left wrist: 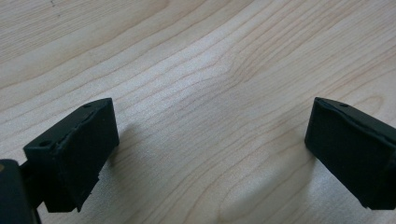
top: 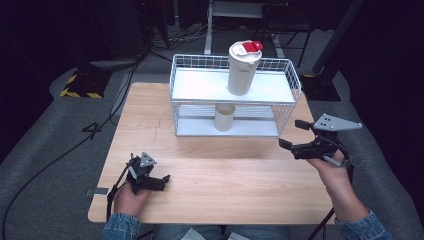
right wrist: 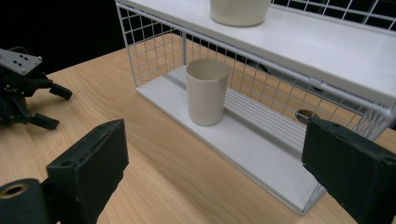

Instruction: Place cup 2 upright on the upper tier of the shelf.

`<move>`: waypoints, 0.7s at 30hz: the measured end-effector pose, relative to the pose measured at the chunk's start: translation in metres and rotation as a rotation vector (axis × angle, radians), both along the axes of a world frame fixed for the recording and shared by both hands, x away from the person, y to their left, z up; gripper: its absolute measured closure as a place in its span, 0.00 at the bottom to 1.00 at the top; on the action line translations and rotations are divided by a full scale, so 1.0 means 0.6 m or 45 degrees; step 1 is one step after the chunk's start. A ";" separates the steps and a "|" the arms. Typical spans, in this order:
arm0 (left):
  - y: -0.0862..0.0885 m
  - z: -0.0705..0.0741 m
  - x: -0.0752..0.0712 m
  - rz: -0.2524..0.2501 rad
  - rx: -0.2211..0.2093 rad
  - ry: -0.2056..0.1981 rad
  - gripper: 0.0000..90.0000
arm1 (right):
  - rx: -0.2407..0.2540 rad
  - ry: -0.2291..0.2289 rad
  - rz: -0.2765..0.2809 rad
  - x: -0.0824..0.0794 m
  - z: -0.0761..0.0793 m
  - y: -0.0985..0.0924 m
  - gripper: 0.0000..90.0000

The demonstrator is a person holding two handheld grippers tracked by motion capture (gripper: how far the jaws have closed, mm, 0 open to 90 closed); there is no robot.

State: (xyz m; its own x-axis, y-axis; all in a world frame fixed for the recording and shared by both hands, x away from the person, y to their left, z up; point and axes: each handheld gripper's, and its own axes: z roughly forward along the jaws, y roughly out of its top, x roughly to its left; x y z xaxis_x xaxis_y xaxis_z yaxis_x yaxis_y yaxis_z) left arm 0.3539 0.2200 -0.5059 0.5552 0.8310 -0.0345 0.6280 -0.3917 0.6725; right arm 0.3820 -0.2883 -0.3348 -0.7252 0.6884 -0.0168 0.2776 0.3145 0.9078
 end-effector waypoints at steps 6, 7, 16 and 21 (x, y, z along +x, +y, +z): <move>0.000 0.000 0.000 0.000 0.000 0.000 0.04 | 0.010 0.057 -0.021 -0.012 -0.037 -0.012 0.10; 0.000 0.000 0.000 0.000 0.000 -0.001 0.04 | 0.012 0.064 -0.027 -0.014 -0.043 -0.014 0.10; 0.000 0.000 0.000 0.001 -0.001 0.000 0.04 | 0.031 0.150 -0.027 -0.029 -0.095 -0.030 0.11; 0.000 0.000 0.000 0.001 0.000 0.000 0.04 | -0.002 0.182 -0.035 -0.035 -0.126 -0.030 0.11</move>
